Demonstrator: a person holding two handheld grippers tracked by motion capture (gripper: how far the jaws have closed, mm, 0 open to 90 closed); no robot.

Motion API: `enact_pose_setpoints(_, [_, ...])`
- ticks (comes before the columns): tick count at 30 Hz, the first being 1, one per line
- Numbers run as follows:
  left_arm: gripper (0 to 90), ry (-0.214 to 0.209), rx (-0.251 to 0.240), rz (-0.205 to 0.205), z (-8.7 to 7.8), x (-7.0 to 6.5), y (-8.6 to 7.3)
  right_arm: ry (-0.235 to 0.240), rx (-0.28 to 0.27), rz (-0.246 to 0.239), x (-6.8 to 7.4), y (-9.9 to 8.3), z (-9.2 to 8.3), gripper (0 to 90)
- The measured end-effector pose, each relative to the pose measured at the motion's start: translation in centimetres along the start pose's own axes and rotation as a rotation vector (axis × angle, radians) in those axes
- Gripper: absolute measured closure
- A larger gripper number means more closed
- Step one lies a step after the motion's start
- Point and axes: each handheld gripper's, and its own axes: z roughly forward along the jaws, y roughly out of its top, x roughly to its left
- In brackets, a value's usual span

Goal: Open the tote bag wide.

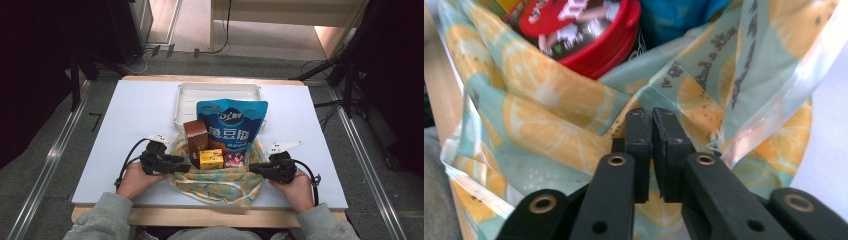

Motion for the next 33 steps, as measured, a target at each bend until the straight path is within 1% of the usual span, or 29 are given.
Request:
enact_pose_setpoints(1, [43.9, -0.003, -0.004, 0.005, -0.2, -0.1, 0.1, 0.006, -0.017, -0.008, 0.0, 0.2, -0.4, 83.6])
enact_pose_setpoints(2, [43.1, -0.003, -0.004, 0.005, -0.2, -0.1, 0.1, 0.006, -0.017, -0.008, 0.0, 0.2, -0.4, 83.6])
enact_pose_setpoints(4, [41.8, -0.019, -0.009, -0.008, -0.5, 0.0, 0.3, 0.001, -0.035, -0.003, -0.1, 0.5, -1.1, 81.8])
enact_pose_setpoints(5, [39.5, -0.023, -0.012, -0.006, -0.6, 0.0, 0.4, -0.003, -0.060, -0.004, -0.2, 0.7, -1.8, 79.4])
enact_pose_setpoints(6, [39.5, -0.020, -0.009, 0.000, -0.7, 0.0, 0.4, -0.003, -0.060, -0.004, -0.2, 0.7, -1.8, 79.4])
enact_pose_setpoints(7, [38.9, -0.015, -0.014, 0.013, -0.9, -0.2, 0.5, -0.006, -0.071, -0.003, -0.3, 0.9, -2.3, 76.8])
enact_pose_setpoints(8, [38.8, -0.015, -0.014, 0.013, -0.9, -0.2, 0.5, -0.006, -0.071, -0.003, -0.3, 0.9, -2.3, 76.8])
enact_pose_setpoints(9, [38.6, -0.001, -0.011, 0.033, -1.1, -0.4, 0.7, -0.010, -0.079, -0.003, -0.4, 1.1, -2.7, 73.9])
enact_pose_setpoints(12, [38.2, 0.004, -0.011, 0.039, -1.4, -0.7, 0.9, -0.010, -0.093, -0.017, -0.5, 1.5, -3.2, 71.2])
enact_pose_setpoints(14, [38.2, 0.010, -0.018, 0.049, -1.8, -0.9, 1.0, -0.006, -0.096, -0.014, -0.6, 1.6, -3.4, 70.0])
enact_pose_setpoints(15, [38.1, 0.014, -0.031, 0.051, -2.3, -1.0, 1.2, -0.011, -0.105, -0.019, -0.7, 1.9, -3.7, 68.2])
enact_pose_setpoints(16, [38.0, 0.014, -0.031, 0.051, -2.3, -1.0, 1.2, -0.011, -0.105, -0.019, -0.7, 1.9, -3.7, 68.2])
enact_pose_setpoints(17, [38.0, 0.023, -0.039, 0.053, -2.6, -1.1, 1.3, -0.016, -0.103, -0.022, -0.8, 2.1, -3.9, 65.3])
enact_pose_setpoints(18, [37.9, 0.023, -0.039, 0.053, -2.6, -1.1, 1.3, -0.016, -0.101, -0.018, -0.9, 2.1, -4.0, 64.1])
enact_pose_setpoints(19, [37.9, 0.035, -0.045, 0.053, -3.0, -1.2, 1.5, -0.017, -0.102, -0.015, -1.0, 2.2, -4.1, 63.6])
enact_pose_setpoints(22, [37.0, 0.045, -0.039, 0.052, -3.4, -1.3, 1.7, -0.013, -0.107, -0.015, -1.2, 2.3, -4.4, 62.3])
enact_pose_setpoints(23, [36.5, 0.050, -0.053, 0.051, -3.8, -1.4, 1.8, -0.008, -0.113, -0.010, -1.3, 2.4, -4.7, 60.8])
enact_pose_setpoints(24, [36.1, 0.050, -0.053, 0.051, -3.8, -1.4, 1.8, -0.008, -0.113, -0.010, -1.3, 2.4, -4.7, 60.8])
enact_pose_setpoints(25, [35.6, 0.052, -0.062, 0.046, -4.0, -1.3, 1.8, -0.008, -0.114, -0.003, -1.5, 2.5, -4.9, 58.3])
enact_pose_setpoints(27, [35.2, 0.061, -0.069, 0.040, -4.3, -1.1, 1.9, -0.011, -0.115, 0.002, -1.5, 2.5, -5.1, 57.8])
enact_pose_setpoints(29, [34.8, 0.071, -0.070, 0.043, -4.5, -0.8, 2.0, -0.019, -0.123, -0.003, -1.7, 2.7, -5.4, 55.9])
enact_pose_setpoints(33, [34.4, 0.075, -0.071, 0.040, -4.6, -0.5, 2.2, -0.027, -0.124, -0.008, -2.1, 3.0, -5.7, 53.7])
